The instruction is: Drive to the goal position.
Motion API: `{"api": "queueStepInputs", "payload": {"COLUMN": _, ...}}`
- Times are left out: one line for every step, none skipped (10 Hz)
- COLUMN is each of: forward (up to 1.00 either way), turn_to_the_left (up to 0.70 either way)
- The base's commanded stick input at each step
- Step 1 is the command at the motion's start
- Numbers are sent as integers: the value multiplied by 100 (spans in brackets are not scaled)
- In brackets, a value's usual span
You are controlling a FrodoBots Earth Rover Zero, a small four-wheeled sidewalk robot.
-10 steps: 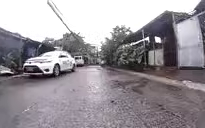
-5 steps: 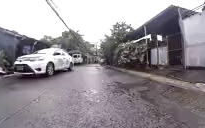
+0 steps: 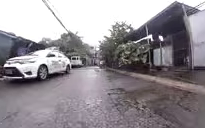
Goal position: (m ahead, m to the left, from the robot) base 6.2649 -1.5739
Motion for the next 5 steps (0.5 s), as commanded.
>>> {"api": "queueStepInputs", "payload": {"forward": 100, "turn_to_the_left": 0}}
{"api": "queueStepInputs", "payload": {"forward": 100, "turn_to_the_left": 0}}
{"api": "queueStepInputs", "payload": {"forward": 100, "turn_to_the_left": 0}}
{"api": "queueStepInputs", "payload": {"forward": 100, "turn_to_the_left": 1}}
{"api": "queueStepInputs", "payload": {"forward": 100, "turn_to_the_left": 22}}
